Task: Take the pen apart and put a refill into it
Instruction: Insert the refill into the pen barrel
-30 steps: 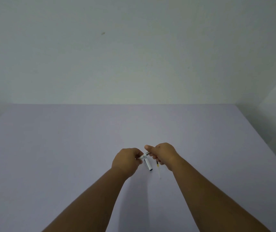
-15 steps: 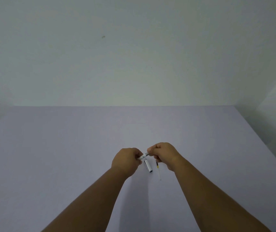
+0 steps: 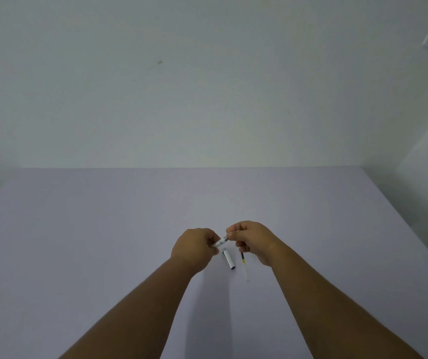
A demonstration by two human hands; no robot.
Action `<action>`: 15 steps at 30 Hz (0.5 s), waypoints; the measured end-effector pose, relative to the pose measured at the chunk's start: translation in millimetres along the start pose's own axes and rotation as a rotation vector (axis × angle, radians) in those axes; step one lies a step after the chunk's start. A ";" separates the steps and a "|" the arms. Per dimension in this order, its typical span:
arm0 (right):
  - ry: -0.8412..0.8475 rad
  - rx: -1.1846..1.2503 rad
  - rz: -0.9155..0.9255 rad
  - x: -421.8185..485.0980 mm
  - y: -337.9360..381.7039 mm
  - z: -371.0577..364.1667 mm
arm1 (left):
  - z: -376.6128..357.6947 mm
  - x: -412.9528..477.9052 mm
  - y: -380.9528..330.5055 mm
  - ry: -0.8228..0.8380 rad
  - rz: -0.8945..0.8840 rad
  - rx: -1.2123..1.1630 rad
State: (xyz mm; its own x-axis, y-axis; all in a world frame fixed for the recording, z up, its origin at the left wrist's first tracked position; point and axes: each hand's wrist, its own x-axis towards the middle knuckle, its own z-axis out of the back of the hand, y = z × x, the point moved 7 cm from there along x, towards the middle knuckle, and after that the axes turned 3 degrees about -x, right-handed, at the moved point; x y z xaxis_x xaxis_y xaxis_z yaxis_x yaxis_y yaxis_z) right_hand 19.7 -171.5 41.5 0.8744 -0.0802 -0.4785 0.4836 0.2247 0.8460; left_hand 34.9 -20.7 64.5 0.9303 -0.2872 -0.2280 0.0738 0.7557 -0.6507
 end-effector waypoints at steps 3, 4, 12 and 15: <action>-0.033 -0.027 -0.018 0.1 0.2 3.5 | -0.4 0.1 -2.9 0.000 -0.015 -0.005; -0.049 -0.065 -0.049 -0.7 -0.9 4.2 | -0.9 -0.3 -3.5 0.001 -0.020 -0.008; -0.049 -0.061 -0.018 -0.3 -1.2 4.2 | -1.3 0.5 -4.2 0.000 -0.007 -0.005; -0.045 -0.104 -0.044 0.5 -3.6 3.4 | -1.9 0.7 -2.4 0.003 0.002 -0.018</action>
State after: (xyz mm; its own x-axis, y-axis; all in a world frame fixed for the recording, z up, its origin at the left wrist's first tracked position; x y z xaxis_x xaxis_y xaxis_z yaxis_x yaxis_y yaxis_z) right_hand 18.6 -175.7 39.1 0.8544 -0.1349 -0.5018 0.5169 0.3195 0.7942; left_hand 34.7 -23.9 64.5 0.9294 -0.2877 -0.2312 0.0656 0.7453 -0.6635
